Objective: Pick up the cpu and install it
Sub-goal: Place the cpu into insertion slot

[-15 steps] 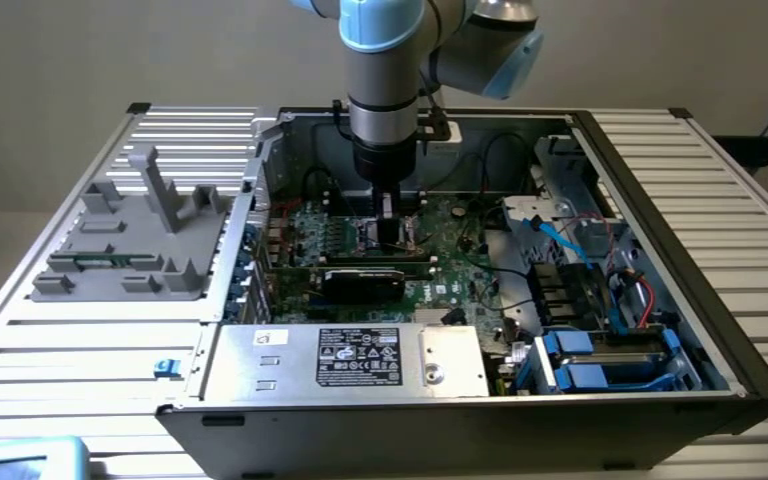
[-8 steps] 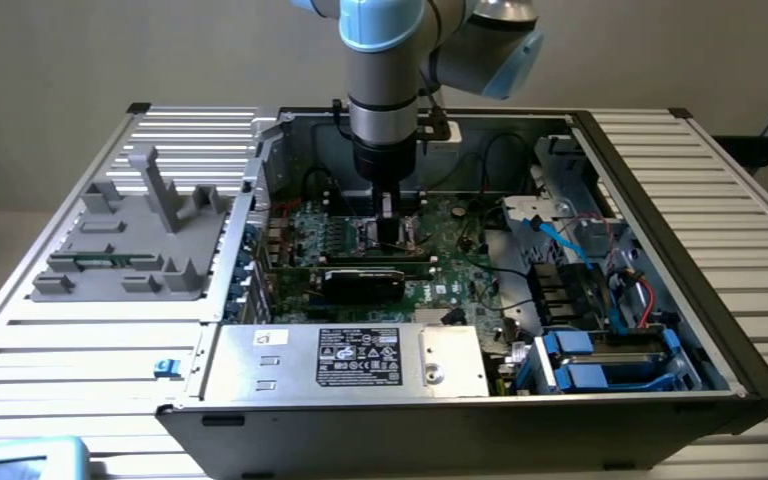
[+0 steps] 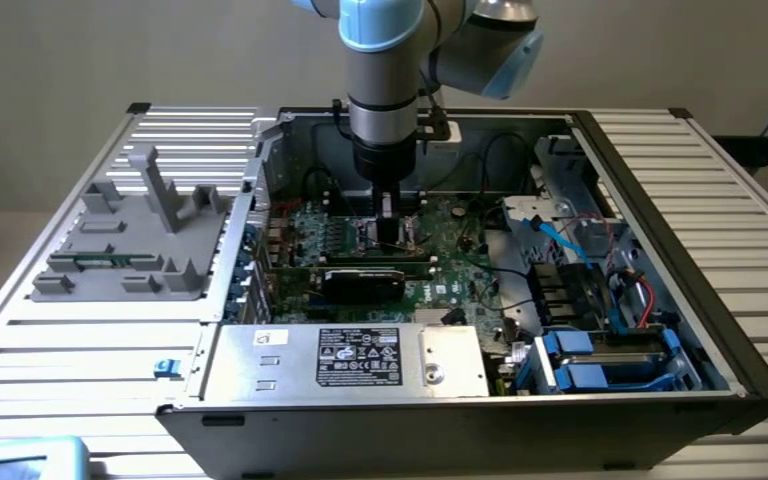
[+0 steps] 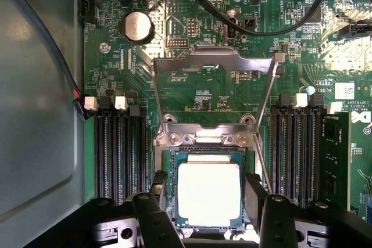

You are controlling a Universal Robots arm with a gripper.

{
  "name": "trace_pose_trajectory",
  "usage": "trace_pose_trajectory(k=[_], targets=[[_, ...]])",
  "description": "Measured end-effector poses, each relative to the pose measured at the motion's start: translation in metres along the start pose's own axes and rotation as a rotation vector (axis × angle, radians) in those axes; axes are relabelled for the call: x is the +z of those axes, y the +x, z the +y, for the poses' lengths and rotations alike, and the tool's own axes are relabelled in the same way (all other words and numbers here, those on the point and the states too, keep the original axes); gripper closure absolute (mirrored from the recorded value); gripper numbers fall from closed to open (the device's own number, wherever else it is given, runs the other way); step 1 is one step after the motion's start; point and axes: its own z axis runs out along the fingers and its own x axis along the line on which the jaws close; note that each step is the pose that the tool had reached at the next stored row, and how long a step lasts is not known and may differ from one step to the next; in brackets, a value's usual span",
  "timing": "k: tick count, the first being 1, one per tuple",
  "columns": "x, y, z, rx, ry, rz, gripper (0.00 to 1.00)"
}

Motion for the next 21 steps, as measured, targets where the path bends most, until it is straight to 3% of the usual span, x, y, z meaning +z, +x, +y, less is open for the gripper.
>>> trace_pose_trajectory(k=[6, 21], targets=[[0.0, 0.0, -0.0012, 0.001, -0.0024, 0.0, 0.37], [-0.0042, 0.0001, -0.0029, 0.001, -0.0014, -0.0001, 0.37]])
